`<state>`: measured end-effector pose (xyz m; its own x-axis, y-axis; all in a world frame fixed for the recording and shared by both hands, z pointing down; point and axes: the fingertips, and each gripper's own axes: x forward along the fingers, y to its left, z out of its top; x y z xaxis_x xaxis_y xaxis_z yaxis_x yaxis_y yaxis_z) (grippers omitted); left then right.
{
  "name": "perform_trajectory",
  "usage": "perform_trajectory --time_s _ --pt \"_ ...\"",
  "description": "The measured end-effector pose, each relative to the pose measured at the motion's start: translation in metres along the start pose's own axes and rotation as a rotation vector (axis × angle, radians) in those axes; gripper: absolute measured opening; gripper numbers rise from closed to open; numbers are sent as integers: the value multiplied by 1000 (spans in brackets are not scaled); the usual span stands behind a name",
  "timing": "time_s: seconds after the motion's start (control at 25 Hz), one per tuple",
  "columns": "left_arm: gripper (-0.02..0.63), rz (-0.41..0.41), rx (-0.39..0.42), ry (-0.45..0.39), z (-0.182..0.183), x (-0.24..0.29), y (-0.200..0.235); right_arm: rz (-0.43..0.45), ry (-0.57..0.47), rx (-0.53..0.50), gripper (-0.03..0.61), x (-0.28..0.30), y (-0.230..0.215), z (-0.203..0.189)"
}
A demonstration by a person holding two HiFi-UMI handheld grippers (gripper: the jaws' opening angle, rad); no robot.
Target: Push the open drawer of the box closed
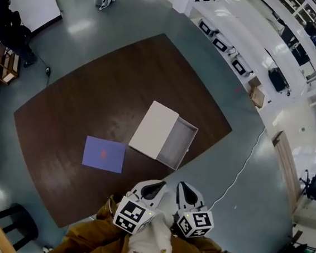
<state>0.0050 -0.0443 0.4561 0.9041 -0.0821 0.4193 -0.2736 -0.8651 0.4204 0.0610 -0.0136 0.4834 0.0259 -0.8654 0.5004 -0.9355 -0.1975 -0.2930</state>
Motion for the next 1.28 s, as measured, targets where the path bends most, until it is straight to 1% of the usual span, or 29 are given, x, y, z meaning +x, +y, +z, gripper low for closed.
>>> perform_trajectory --time_s 0.08,0.24,0.52,0.68,0.84,1.04,1.12,1.28 --pt "6 -14 7 -2 0 8 5 -5 8 -6 6 7 -1 1" --pt "6 -16 -11 -12 9 23 6 -9 17 -21 6 13 -17 13" --pt "6 28 -19 -12 13 46 5 72 32 -58 6 30 -32 18" --pt "6 57 -19 -6 18 52 4 123 37 -57 6 33 -31 24" --pt "6 79 -10 28 18 76 -3 151 30 -48 6 33 -53 33" --pt "6 105 1 94 3 96 2 183 60 -78 6 39 -66 26" --pt "6 118 -17 127 -9 105 3 189 86 -74 6 41 -76 19" --pt "6 144 -68 140 -22 118 9 187 137 -80 6 47 -91 6"
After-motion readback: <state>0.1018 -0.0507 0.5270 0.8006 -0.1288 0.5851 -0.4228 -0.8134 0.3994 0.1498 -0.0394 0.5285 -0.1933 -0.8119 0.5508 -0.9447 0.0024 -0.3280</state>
